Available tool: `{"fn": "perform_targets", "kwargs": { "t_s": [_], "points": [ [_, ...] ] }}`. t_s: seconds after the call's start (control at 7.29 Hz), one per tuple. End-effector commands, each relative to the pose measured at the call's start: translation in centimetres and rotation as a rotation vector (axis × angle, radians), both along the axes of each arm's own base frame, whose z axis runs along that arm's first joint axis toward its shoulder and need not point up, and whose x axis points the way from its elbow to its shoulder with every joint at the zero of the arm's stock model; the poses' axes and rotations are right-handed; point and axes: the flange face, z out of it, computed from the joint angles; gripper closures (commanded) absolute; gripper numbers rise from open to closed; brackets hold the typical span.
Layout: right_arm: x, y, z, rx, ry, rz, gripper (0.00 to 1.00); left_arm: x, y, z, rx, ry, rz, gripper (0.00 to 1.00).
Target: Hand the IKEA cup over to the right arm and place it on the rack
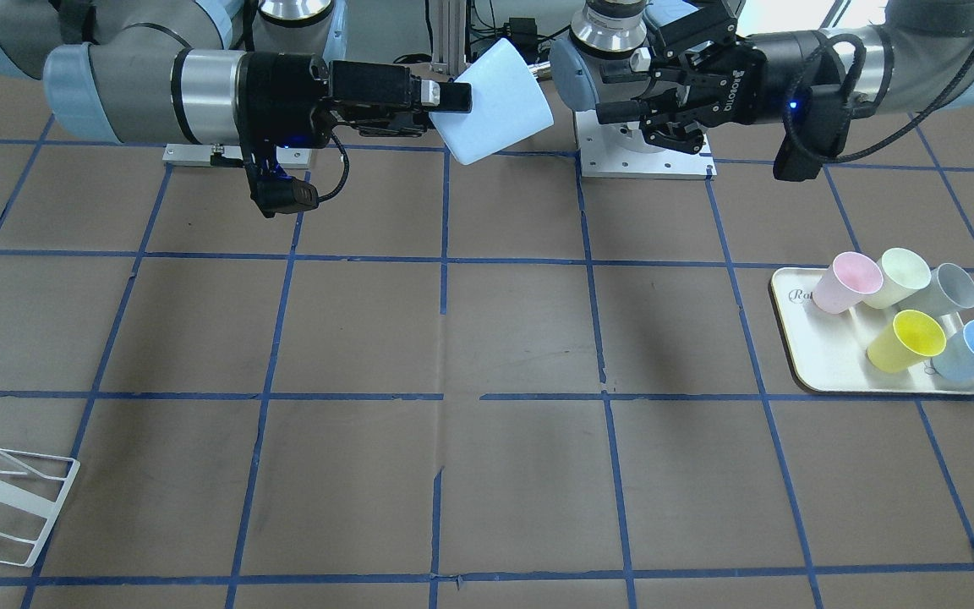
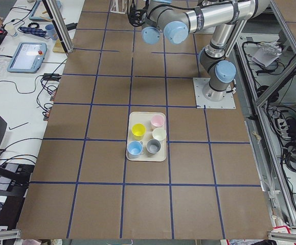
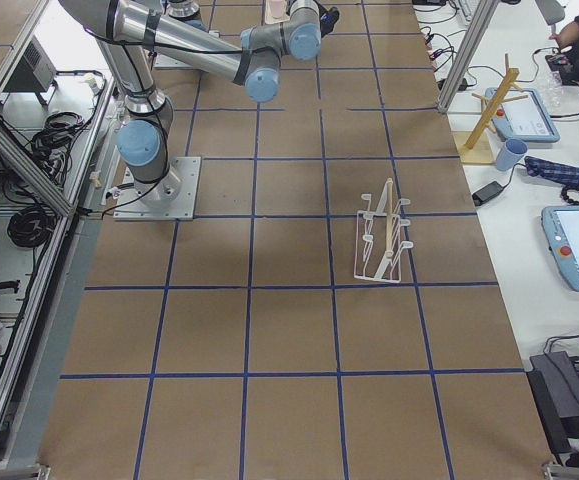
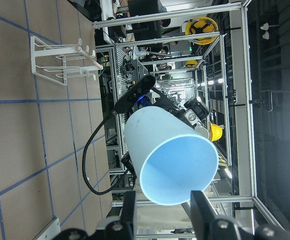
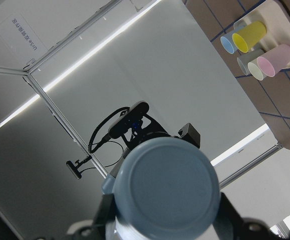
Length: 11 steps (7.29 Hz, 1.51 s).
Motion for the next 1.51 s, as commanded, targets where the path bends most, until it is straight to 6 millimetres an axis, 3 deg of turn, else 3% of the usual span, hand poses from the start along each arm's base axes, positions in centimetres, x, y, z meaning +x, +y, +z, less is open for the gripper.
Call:
{"fn": "perform_targets", "kwargs": {
  "t_s": [0.0, 0.14, 0.27, 0.69, 0.82, 1.1, 1.37],
  "points": [
    [-1.5, -0.6, 0.0, -0.003, 0.013, -0.035, 0.61, 1.4, 0.2, 0.8, -0.016, -0.027, -0.015, 0.53],
    [-3.7, -1.5, 0.2, -0.034, 0.016, -0.081, 0.68, 4.6, 0.8, 1.2, 0.008, -0.070, -0.038, 0.54],
    [-4.6, -1.5, 0.6, -0.101, 0.023, -0.101, 0.72, 7.0, 1.0, 1.8, 0.045, -0.108, -0.032, 0.54],
    [-5.4, -2.2, 0.0, -0.201, 0.272, -0.191, 0.75, 8.7, -1.0, 2.8, 0.142, -0.401, -0.113, 0.53],
    [-5.5, -1.8, 0.4, -0.230, 0.366, -0.223, 0.76, 6.9, -2.4, 2.9, 0.137, -0.506, -0.121, 0.53],
    [-5.4, -0.6, 1.1, -0.295, 0.530, -0.266, 0.76, 1.4, -5.3, 1.8, 0.127, -0.861, -0.165, 0.52],
    [-4.2, 0.6, 0.2, -0.445, 0.759, -0.207, 0.76, -3.5, -6.1, 1.5, 0.126, -1.183, -0.162, 0.51]
  ]
}}
